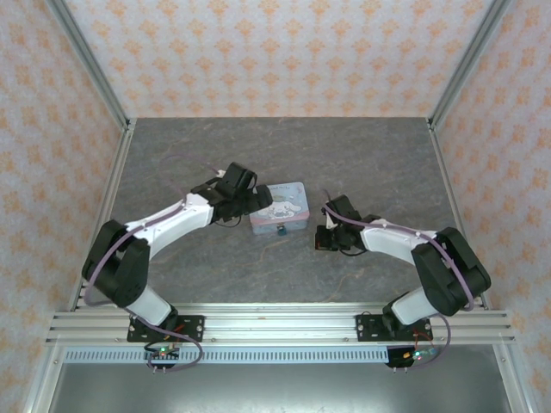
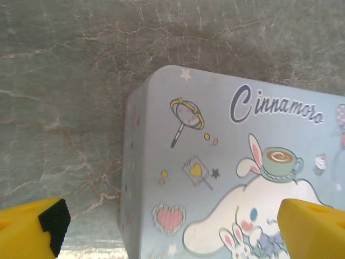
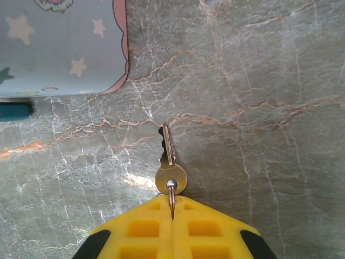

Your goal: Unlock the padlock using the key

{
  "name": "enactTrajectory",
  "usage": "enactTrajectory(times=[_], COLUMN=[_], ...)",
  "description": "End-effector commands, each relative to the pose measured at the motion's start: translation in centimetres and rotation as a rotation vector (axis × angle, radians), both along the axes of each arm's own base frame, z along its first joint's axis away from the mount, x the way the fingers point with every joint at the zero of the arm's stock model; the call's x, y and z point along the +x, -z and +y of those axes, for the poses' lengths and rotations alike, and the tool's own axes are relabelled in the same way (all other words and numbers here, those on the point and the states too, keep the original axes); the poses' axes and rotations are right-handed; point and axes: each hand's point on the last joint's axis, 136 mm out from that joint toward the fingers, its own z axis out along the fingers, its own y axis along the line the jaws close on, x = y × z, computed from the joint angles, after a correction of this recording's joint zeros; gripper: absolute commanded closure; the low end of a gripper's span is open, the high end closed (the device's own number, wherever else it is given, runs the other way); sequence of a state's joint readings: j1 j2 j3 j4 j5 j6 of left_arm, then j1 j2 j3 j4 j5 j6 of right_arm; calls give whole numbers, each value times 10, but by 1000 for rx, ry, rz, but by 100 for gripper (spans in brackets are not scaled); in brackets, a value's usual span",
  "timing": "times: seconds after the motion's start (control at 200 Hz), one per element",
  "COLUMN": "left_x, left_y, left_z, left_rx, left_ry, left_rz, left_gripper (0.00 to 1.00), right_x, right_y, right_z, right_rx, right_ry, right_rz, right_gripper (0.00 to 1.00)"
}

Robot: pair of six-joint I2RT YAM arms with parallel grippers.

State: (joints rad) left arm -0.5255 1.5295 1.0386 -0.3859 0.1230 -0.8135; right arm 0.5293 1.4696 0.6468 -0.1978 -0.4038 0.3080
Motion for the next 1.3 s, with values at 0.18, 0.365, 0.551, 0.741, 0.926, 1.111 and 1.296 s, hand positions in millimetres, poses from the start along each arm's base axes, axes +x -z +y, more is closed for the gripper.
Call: enactTrajectory(times=[0.18,0.365,0.551,0.741,0.926,1.111,1.296], left_x=[-51,-77,-80,-75,-73,-72,-74], left_y=[-6,14,15,5,3,0,3], left_z=[-33,-59,-76,-93,-106,-103,-98], left_rx=[-111,-166,-216,-267,-324,-320,-301], left_ry=[41,44,20,22,-3,-15,-14], left_rz=[17,62,69,67,77,68,62], left_gripper=[0,1,4,5,8,8,6], right_x=[-14,-23,-19,-16,-16,-17,-23], right_y=[-2,-8,-42,-64,-72,-72,-67], right_z=[9,17,22,26,29,23,20], right_rx=[93,179,242,280,307,265,253], right_ry=[-8,-26,-22,-26,-25,-8,-8], right_rz=[18,18,-54,-84,-92,-74,-48], right_gripper=[100,100,100,100,100,100,100])
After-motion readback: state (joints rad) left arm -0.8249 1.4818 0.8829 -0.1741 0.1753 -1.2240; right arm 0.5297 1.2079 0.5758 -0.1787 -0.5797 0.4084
